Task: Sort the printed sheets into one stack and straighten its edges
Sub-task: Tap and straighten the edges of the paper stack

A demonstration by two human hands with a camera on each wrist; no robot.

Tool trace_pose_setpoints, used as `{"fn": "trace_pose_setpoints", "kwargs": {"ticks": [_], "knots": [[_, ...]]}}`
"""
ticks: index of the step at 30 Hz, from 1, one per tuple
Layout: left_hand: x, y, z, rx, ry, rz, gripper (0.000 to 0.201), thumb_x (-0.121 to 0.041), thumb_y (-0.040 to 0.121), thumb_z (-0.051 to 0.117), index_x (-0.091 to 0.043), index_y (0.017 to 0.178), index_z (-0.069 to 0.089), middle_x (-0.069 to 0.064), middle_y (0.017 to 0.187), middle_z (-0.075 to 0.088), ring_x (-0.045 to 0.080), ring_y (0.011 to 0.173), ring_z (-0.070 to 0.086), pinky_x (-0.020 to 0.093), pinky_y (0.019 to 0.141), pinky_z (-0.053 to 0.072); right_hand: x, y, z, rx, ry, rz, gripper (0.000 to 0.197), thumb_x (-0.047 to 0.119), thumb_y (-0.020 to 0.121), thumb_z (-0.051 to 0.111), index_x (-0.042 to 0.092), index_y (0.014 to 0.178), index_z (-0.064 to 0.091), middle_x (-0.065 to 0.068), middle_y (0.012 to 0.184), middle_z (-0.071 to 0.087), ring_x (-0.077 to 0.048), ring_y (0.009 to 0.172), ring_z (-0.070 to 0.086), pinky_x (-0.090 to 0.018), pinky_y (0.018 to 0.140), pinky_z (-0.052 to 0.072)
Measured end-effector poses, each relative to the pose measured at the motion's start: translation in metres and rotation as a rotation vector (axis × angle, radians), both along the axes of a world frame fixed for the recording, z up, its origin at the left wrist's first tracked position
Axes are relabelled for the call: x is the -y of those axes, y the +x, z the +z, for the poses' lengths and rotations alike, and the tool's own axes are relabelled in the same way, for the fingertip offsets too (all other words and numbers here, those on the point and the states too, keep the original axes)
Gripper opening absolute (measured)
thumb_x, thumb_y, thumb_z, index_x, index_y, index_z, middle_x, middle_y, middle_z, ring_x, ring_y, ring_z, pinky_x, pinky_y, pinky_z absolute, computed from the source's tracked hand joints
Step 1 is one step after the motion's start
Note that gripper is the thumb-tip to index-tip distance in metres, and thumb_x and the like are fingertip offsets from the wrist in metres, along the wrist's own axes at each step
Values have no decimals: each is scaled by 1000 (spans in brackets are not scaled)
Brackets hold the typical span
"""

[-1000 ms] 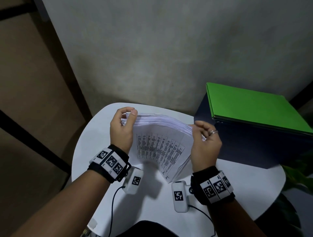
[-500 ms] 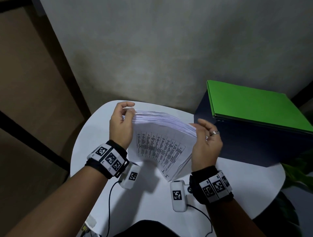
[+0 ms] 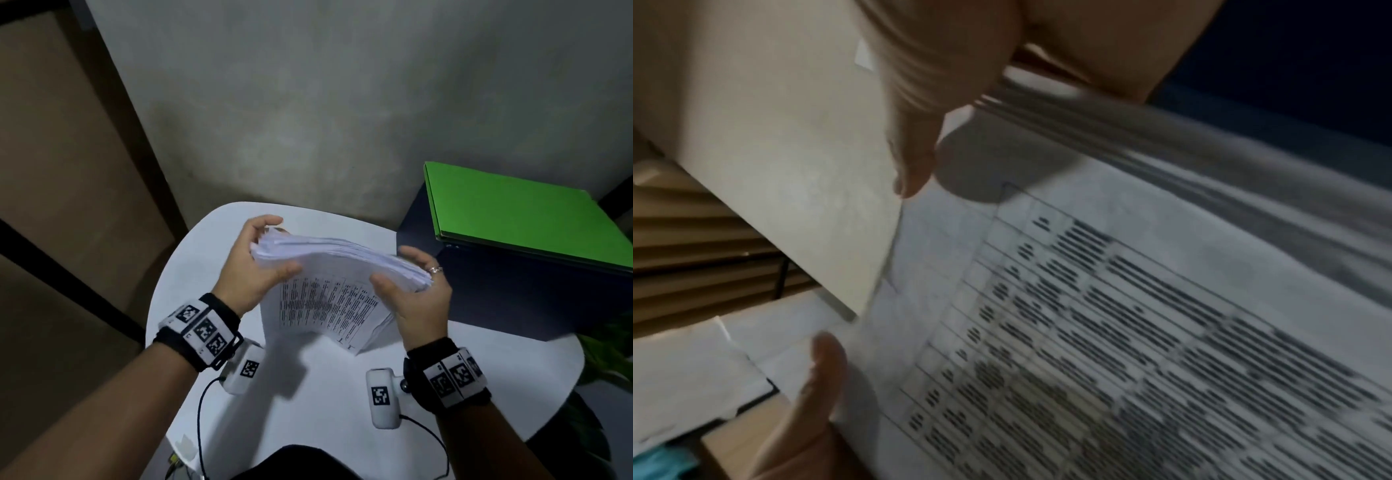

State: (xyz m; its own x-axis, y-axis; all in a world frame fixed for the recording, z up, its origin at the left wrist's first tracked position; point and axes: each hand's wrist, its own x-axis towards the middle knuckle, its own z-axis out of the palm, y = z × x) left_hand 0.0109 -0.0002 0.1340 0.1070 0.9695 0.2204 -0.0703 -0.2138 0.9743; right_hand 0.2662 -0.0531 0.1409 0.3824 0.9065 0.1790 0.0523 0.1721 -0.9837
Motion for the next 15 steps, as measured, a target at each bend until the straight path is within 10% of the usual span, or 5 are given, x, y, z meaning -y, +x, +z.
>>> {"fn": "trace_pose_setpoints", "kwargs": {"ticks": [6,10,15], "knots": [[-3,2,-9,-28,-26,3,102,-63,48,89,-23,131,44,11,108,55,12,95,60,25,89,50,-5,-2,1,11,15,54,67,16,57,95,26,114,60,-7,98,67,-13,84,68,-34,82,57],[-3,5,-6,-7,-38,14,85,-71,62,77,-26,127,49,11,108,56,19,98,57,32,91,46,-6,-3,0,-62,19,37,53,32,63,86,28,110,63,-8,105,67,-20,93,66,-35,87,56],[2,16,-2,0,62,205,35,-34,84,62,-12,111,60,-3,98,60,11,91,56,24,85,44,-11,-14,1,-116,36,-128,11,14,84,69,22,90,71,10,86,72,-13,84,67,-39,84,55]]}}
